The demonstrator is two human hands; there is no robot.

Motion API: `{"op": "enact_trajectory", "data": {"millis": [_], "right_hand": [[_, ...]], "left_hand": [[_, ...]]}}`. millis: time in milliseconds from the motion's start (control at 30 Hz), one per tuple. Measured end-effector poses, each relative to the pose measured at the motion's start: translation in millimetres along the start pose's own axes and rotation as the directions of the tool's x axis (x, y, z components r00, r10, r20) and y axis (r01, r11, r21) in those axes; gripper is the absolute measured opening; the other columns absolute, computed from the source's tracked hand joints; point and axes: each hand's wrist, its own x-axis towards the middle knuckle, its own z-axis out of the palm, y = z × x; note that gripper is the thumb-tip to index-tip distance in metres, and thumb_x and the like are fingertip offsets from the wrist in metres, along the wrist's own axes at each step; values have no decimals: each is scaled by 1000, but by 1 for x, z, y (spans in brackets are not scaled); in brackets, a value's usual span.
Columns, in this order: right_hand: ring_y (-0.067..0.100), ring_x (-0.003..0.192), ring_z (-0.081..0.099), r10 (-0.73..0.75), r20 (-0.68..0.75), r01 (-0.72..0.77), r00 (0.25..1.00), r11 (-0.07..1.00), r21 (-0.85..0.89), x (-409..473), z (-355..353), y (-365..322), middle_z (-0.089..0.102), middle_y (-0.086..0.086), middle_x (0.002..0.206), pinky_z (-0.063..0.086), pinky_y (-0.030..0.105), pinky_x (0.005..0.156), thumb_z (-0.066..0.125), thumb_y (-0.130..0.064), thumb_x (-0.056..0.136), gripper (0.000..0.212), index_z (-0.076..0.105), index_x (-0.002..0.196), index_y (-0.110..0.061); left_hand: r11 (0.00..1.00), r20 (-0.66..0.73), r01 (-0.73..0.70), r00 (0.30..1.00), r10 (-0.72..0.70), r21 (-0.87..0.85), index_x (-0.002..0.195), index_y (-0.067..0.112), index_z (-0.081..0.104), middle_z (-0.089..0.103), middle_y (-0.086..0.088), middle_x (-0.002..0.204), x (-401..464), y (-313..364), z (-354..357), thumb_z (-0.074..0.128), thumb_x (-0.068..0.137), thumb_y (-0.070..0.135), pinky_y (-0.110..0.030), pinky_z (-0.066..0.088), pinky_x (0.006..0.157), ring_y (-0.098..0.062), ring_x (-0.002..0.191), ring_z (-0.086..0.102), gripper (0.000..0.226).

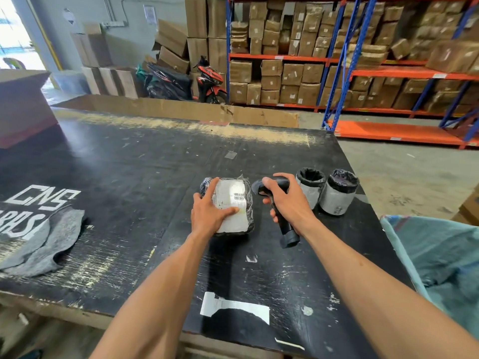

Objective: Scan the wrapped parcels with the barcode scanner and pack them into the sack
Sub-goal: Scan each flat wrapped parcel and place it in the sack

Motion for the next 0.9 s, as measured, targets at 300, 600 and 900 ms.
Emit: {"op": "enact_trajectory", "data": {"millis": [300,600,900], "right_hand": [[21,55,60,17,-7,-17,1000,1000,5,-8,-10,5,77,14,96,52,34,50,70,-55,95,48,51,132,-31],[19,50,63,85,-63,-79,994,992,102,-11,-12,14,76,16,99,55,32,50,71,-53,95,37,53,119,-30],[27,59,78,154,-117,-182,981,936,-302,-24,-19,43,68,9,109,67,41,60,66,-61,93,52,47,127,-27]], "left_hand": [[1000,31,-6,1000,6,2,141,67,29,40,1,111,-6,8,8,87,61,61,-44,50,90,-25,96,51,99],[984,-10,103,994,-106,-142,140,66,30,44,0,110,-12,13,15,88,58,61,-34,43,82,-23,93,52,101],[910,-125,184,961,-246,-372,150,49,34,53,-6,134,-12,17,9,90,65,51,-33,38,91,-24,115,52,102]]}}
